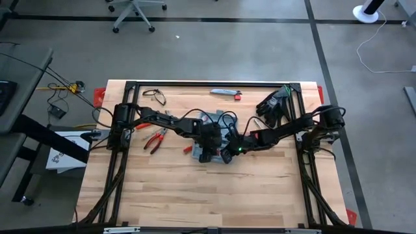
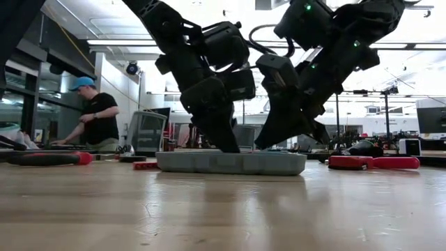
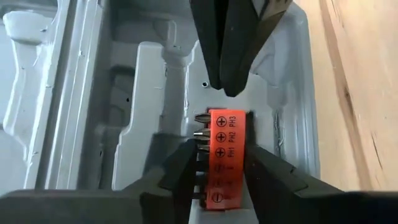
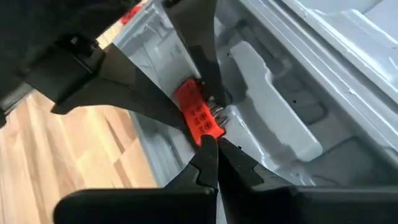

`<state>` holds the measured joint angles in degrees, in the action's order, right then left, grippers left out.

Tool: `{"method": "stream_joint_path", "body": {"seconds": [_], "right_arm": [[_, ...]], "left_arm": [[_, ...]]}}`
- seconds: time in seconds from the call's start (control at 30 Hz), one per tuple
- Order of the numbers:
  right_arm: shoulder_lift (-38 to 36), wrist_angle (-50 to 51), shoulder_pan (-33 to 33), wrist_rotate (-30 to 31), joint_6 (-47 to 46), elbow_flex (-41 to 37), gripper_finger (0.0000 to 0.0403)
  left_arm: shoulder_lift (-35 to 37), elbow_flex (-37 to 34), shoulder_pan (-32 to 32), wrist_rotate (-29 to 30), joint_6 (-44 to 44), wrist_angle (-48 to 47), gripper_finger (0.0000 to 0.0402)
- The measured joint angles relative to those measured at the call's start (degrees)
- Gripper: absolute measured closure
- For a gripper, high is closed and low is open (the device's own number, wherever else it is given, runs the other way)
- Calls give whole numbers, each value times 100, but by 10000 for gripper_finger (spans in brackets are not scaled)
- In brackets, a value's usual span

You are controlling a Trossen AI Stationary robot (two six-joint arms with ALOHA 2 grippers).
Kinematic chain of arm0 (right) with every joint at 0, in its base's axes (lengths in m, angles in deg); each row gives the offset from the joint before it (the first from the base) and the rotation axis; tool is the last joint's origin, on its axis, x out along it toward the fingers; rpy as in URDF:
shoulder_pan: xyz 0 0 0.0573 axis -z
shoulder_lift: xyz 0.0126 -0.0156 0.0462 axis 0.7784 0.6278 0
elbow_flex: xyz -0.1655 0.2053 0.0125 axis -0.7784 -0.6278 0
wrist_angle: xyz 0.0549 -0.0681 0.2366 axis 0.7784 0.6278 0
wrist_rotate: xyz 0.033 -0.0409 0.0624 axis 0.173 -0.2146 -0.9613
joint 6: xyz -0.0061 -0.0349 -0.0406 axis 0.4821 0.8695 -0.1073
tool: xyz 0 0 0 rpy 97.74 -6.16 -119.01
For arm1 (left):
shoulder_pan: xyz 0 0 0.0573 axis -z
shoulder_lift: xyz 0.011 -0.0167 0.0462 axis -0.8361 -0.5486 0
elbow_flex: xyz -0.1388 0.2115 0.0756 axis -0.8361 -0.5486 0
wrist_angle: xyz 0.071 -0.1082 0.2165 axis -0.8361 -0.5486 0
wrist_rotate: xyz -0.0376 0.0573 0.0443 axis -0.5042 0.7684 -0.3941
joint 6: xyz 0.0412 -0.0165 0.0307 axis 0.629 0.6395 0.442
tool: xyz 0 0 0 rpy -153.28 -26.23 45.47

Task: Prefit tool cases
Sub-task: Put the left orange terminal block into the gray prefit tool case

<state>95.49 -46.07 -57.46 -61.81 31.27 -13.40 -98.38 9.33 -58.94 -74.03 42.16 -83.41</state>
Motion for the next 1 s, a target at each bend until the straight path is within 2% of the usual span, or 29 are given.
{"method": "stream_joint_path", "body": {"seconds": [0.1, 0.4, 0.63, 0.77, 0.87, 1.0], "right_arm": [[3, -110, 0, 23, -30, 0, 402], [3, -186, 0, 28, -55, 0, 403], [0, -199, 0, 29, -53, 0, 403], [0, -199, -45, 24, -89, 0, 403], [0, -192, -157, 49, -136, 0, 403], [0, -188, -284, 249, -191, 0, 403]], "left_arm": [[0, 0, -2, -2, -15, -54, 262], [47, -4, -2, -240, -34, -135, 257], [391, -7, -44, -203, -12, -156, 256], [622, -12, -154, -197, -107, -588, 255], [939, -287, -252, -192, -178, -763, 255], [1562, -1116, -366, -114, -494, -525, 255]]}}
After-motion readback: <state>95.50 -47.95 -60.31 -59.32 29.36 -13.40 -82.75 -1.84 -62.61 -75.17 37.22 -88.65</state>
